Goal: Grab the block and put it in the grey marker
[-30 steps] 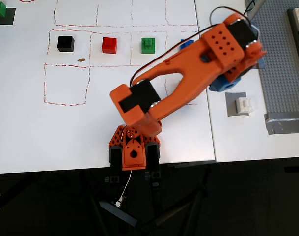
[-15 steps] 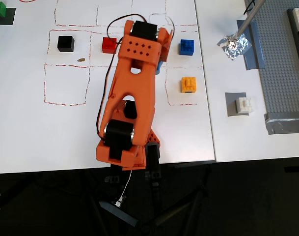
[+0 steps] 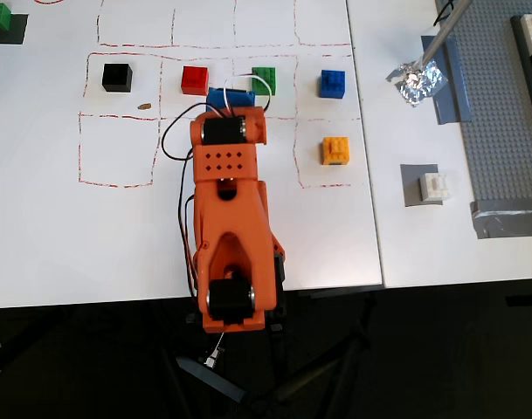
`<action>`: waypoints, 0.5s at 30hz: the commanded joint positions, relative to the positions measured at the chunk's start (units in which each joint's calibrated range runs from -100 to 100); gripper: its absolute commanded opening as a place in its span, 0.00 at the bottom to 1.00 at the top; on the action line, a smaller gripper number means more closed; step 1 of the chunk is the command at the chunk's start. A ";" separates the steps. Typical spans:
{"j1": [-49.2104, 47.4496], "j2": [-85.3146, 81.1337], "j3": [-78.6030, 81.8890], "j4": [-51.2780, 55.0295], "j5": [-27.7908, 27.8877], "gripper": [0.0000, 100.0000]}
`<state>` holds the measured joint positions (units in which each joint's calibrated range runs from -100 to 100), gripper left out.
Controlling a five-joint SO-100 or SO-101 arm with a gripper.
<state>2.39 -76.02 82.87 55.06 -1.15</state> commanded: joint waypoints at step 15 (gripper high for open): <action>-1.20 -18.29 12.78 -0.21 0.59 0.00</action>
<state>1.20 -92.52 97.20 54.50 -0.95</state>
